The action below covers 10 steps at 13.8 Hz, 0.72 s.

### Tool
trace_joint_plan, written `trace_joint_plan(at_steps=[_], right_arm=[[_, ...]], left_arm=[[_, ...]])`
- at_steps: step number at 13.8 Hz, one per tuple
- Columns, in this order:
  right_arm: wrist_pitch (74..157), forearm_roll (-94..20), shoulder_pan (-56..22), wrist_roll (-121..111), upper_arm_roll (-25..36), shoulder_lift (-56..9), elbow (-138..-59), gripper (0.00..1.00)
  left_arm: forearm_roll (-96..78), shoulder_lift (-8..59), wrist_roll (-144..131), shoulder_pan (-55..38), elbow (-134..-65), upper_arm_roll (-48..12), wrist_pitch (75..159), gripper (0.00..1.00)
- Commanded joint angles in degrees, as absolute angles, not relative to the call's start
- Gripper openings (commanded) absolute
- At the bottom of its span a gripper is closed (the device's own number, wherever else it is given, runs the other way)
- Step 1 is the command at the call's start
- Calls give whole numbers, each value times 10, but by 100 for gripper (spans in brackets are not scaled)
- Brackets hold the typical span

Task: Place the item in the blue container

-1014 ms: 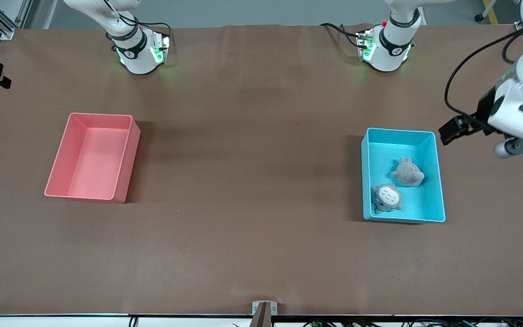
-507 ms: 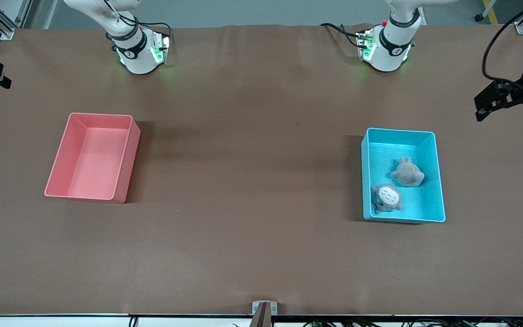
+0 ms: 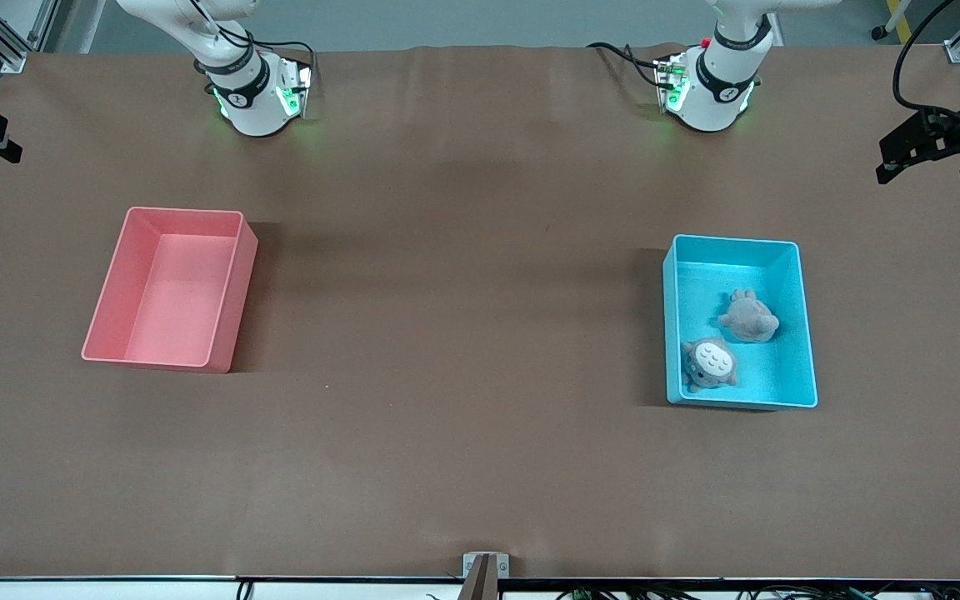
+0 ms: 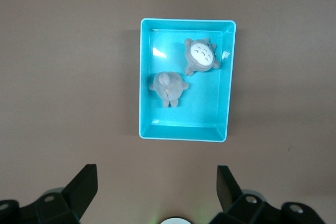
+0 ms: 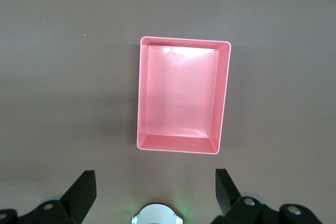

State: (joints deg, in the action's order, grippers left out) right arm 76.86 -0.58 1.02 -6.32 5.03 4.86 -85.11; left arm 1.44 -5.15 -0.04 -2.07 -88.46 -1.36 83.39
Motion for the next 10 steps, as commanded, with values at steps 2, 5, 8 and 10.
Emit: trace_joint_plan(at_steps=[2,5,8,10], right_arm=[[769,-4,12,-70,48,56,-863,100],[770,-3,11,-70,48,56,-863,100],[766,-4,11,-62,48,56,-863,100],[767,-7,15,-62,49,56,-863,100]], left_arm=[[10,-64,7,-27,-897,-11,839,100],[10,-69,6,-27,-896,-11,838,100],[8,-63,1,-28,-896,-18,844,100],[7,-60,-6,-27,-896,-33,857,100]])
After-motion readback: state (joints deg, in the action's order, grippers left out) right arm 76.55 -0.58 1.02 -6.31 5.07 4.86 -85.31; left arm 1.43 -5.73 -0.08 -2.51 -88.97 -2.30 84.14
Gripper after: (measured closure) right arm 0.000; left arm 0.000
